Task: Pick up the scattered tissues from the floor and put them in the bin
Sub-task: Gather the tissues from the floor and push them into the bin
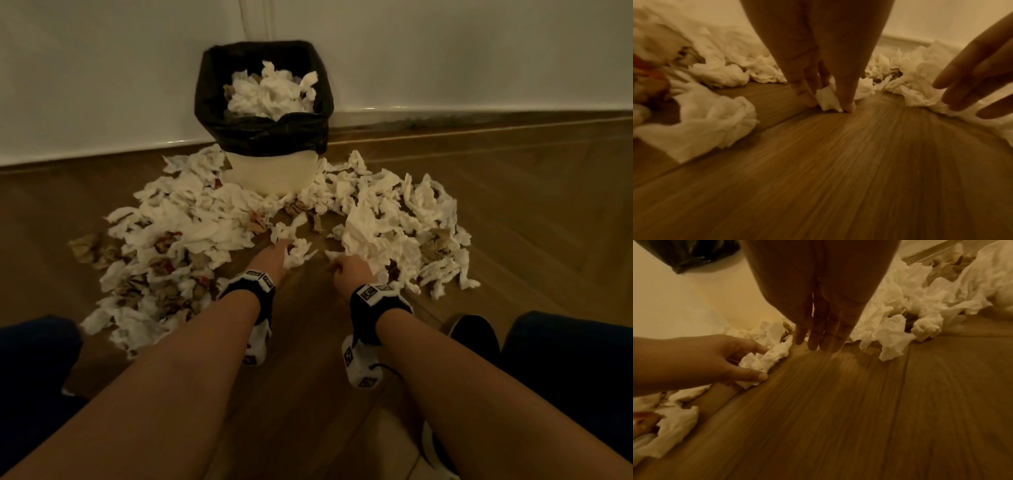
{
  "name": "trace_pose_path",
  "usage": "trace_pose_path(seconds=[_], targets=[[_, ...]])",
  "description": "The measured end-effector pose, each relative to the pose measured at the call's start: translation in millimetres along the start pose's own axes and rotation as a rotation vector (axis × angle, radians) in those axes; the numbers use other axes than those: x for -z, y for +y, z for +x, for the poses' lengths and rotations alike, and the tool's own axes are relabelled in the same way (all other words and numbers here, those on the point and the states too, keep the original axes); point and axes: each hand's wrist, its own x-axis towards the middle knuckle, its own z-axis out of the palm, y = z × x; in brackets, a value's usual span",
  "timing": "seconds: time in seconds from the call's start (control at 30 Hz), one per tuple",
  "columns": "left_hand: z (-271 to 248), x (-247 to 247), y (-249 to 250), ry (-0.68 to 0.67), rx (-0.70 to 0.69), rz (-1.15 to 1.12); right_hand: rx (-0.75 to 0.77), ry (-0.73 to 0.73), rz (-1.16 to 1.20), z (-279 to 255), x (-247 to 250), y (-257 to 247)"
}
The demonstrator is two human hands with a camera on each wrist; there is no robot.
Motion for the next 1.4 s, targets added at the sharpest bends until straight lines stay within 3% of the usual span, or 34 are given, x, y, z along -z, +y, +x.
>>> trace_pose_path(seconds=[0.1,0.27,0.43,0.53,0.7,0.83,1.07,1.23,1.4], targets=[[-4,-4,-5,-0.028,-0.022,0.054,0.012,-0.004,-0.027,-2,-7,4],[-13,-10,-20,0.205,0.057,-0.112,0.049,0.063,-0.111,-4,-12,12],[-18,-6,-18,0.225,0.169,-0.279,0.134,0.075,-0.265,4,-16,5],[-19,-6,-13,0.256,0.155,-0.298,0.173,0.07,-0.414,14,-20,-4],[-17,-14,-5,0.108,0.07,-0.163,0.099,0.13,-0.5,25,-21,-9],[-16,-22,6,-0.034,0.067,-0.081,0.034,0.087,-0.494,31,-17,0],[-22,-25,2,0.042,0.038,-0.151,0.07,0.019,-0.545,35,-18,0],[-28,-21,-7,0.208,0.012,-0.335,0.013,0.044,-0.391,33,-15,-4],[-25,-20,-18,0.109,0.119,-0.285,-0.118,0.109,0.092,29,-11,-5]])
